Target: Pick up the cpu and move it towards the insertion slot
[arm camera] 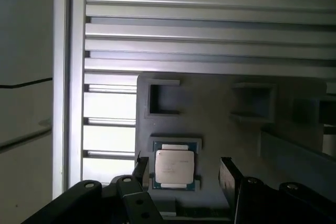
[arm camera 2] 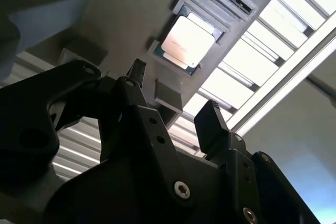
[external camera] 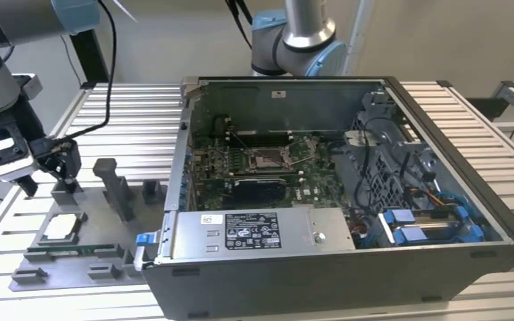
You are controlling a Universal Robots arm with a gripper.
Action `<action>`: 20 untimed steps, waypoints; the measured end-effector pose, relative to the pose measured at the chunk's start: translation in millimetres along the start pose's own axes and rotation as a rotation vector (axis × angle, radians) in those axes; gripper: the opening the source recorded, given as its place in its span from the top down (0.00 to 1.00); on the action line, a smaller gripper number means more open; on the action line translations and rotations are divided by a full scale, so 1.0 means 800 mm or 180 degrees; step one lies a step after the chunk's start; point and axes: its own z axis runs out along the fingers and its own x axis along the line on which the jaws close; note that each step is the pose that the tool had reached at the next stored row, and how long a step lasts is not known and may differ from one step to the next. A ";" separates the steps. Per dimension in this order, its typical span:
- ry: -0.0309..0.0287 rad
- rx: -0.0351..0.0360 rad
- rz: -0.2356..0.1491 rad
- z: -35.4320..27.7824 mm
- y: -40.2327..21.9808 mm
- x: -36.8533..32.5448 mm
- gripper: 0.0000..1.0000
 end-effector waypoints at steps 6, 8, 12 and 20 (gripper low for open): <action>0.0000 0.0000 0.0000 0.0133 -0.0041 0.0024 0.00; 0.0000 0.0000 0.0000 0.0170 -0.0063 0.0029 0.00; -0.0002 0.0000 0.0000 0.0248 -0.0118 0.0036 0.00; -0.0006 0.0000 0.0000 0.0395 -0.0227 0.0044 0.00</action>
